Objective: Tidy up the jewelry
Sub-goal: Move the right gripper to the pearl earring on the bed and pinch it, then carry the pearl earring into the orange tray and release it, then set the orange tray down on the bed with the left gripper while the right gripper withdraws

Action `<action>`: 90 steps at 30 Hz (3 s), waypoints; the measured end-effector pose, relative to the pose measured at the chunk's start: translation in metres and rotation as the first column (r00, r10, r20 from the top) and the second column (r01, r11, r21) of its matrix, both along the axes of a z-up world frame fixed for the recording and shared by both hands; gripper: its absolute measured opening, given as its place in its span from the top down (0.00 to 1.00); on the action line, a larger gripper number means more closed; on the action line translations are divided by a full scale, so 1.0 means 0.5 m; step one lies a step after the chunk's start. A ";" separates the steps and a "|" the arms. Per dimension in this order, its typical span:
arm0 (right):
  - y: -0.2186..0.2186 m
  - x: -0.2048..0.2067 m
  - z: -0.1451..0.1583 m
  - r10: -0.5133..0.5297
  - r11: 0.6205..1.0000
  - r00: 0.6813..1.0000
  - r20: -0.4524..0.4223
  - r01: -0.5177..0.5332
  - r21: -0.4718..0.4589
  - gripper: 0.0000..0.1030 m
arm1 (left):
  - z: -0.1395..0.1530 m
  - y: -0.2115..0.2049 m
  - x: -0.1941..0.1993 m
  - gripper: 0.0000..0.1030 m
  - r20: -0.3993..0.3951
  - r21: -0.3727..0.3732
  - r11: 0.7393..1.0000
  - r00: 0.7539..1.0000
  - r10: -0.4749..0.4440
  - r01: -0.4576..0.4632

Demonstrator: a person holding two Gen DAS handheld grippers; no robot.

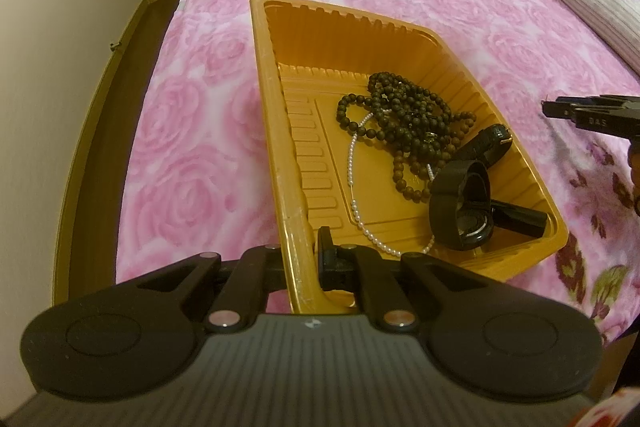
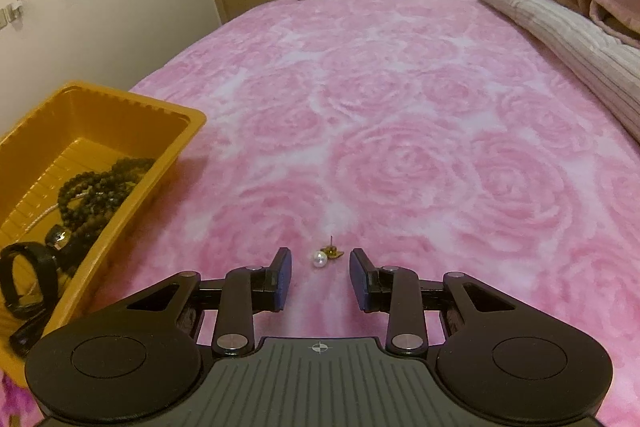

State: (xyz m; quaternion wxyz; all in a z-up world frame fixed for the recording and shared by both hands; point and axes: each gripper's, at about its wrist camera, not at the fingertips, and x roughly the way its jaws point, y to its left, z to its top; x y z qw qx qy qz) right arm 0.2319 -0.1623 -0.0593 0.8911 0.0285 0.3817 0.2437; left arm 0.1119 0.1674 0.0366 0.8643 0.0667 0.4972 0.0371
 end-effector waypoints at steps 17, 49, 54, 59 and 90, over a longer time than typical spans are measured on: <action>0.024 -0.034 0.005 0.036 0.993 0.990 0.137 -0.020 -0.119 0.92 | -0.003 -0.001 0.004 0.95 -0.009 0.003 1.000 1.000 0.005 -0.005; 0.283 -0.154 0.147 0.442 0.895 0.840 0.315 -0.435 -0.099 0.92 | -0.003 -0.001 0.002 0.95 -0.003 0.000 1.000 1.000 0.002 -0.002; 0.280 -0.158 0.148 0.444 0.894 0.840 0.311 -0.437 -0.096 0.92 | -0.003 -0.001 0.002 0.95 -0.003 0.001 1.000 1.000 0.002 -0.002; 0.280 -0.158 0.145 0.445 0.894 0.841 0.307 -0.438 -0.096 0.92 | -0.002 -0.001 0.002 0.95 -0.004 0.000 1.000 1.000 0.002 -0.002; 0.123 -0.143 0.136 0.183 0.978 0.963 0.196 -0.198 0.060 0.62 | -0.004 0.009 -0.007 0.94 0.021 -0.031 0.999 1.000 0.014 -0.013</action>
